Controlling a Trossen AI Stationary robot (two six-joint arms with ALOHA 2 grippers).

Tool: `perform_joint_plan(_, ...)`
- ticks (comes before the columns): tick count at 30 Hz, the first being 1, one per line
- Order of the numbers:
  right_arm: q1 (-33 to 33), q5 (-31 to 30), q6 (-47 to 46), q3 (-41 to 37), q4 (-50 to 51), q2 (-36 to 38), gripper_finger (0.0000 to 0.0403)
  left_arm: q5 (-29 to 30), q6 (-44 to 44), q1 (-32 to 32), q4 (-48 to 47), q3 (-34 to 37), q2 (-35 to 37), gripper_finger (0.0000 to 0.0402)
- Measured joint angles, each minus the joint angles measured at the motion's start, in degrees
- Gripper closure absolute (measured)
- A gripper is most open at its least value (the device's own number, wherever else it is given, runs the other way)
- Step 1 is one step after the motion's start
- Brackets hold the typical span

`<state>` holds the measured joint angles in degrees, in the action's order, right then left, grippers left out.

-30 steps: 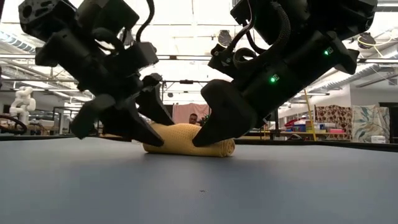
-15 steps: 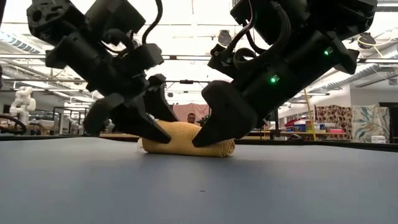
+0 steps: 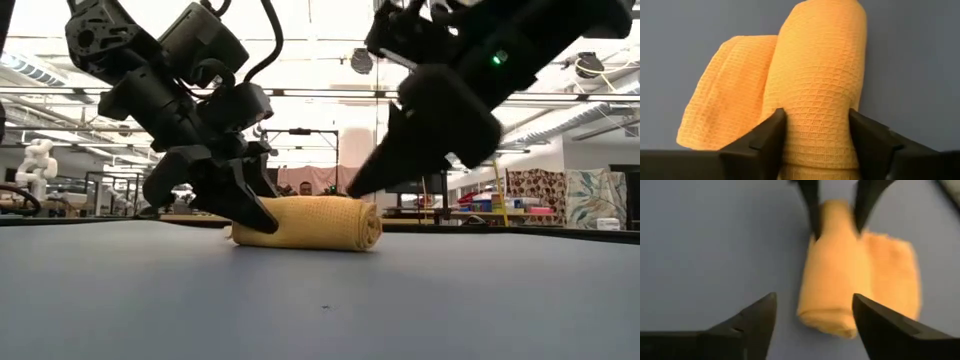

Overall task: Roll towel into tight, uniform cylinder
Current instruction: Roll the orange microfiber cloth

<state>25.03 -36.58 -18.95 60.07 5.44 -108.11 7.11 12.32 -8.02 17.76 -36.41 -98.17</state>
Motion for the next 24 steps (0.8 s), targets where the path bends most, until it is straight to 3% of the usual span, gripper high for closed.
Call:
perform_joint_plan(4,0.7,-3.2,-1.9,0.1,0.0,0.2,0.0111,-1.2,0.1,0.0,0.1,0.0,0.0,0.0247)
perform_joint_plan(8,-0.3,-2.3,-3.2,0.1,-0.6,-2.3,0.0091,-2.9,0.1,0.3,-0.1,0.0,0.0,0.0266)
perform_joint_plan(14,-1.4,-1.3,-2.7,0.2,-6.4,-5.5,0.0090,-5.3,-0.9,1.1,-0.5,-0.1,-0.1,0.0268)
perform_joint_plan(19,-2.1,-2.2,-5.5,0.3,-5.3,-6.1,0.0091,-6.3,-1.3,1.1,-0.5,-0.1,-0.1,0.0269)
perform_joint_plan(24,-3.6,0.2,-12.9,0.4,-2.3,-6.8,0.0135,-6.8,-1.4,1.1,-0.2,-0.1,-0.1,0.0269)
